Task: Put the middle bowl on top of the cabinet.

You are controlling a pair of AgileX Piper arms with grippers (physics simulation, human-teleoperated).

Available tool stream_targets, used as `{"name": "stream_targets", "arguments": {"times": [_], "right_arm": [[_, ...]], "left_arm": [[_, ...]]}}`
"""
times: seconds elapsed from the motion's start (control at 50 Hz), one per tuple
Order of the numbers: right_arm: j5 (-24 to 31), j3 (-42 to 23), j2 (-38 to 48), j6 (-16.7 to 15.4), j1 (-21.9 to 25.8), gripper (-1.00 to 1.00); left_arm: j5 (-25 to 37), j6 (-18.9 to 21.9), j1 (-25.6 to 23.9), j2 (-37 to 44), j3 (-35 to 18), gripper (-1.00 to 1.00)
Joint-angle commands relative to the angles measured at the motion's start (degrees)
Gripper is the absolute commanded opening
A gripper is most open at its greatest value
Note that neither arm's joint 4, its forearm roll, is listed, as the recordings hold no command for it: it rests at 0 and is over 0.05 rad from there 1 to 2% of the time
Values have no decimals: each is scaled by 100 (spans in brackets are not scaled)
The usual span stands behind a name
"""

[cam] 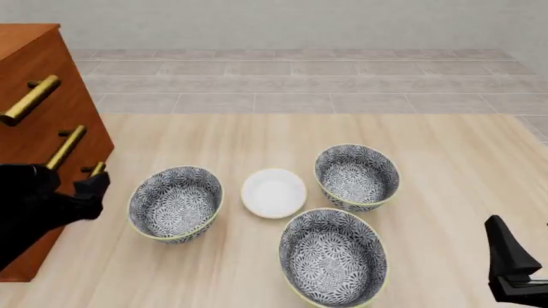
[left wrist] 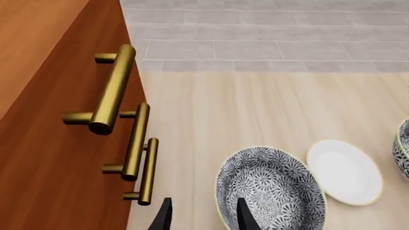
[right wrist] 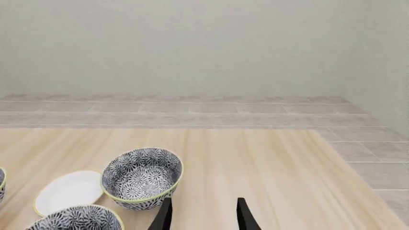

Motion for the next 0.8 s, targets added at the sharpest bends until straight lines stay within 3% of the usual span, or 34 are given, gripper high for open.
{"name": "stream_targets", "arguments": {"times": [0.02, 0.3, 0.66, 0.74, 0.78, 0.8], "right_arm": [[25, 1, -14, -7, -2, 100], [-8, 3, 53, -5, 6, 100], [59, 3, 8, 3, 19, 100], [35, 3, 34, 9, 30, 100], [21, 3, 45, 13, 25, 100], [27, 3, 40, 15, 21, 100]], "left_arm": [[414, -75, -110, 147, -320, 100], [1103, -292, -410, 443, -798, 100], [1631, -275, -581, 594, -1116, 100], [1768, -440, -702, 613, -1179, 100], [1787, -228, -571, 671, -1211, 100], [1802, 19, -427, 1077, -1231, 100]]}}
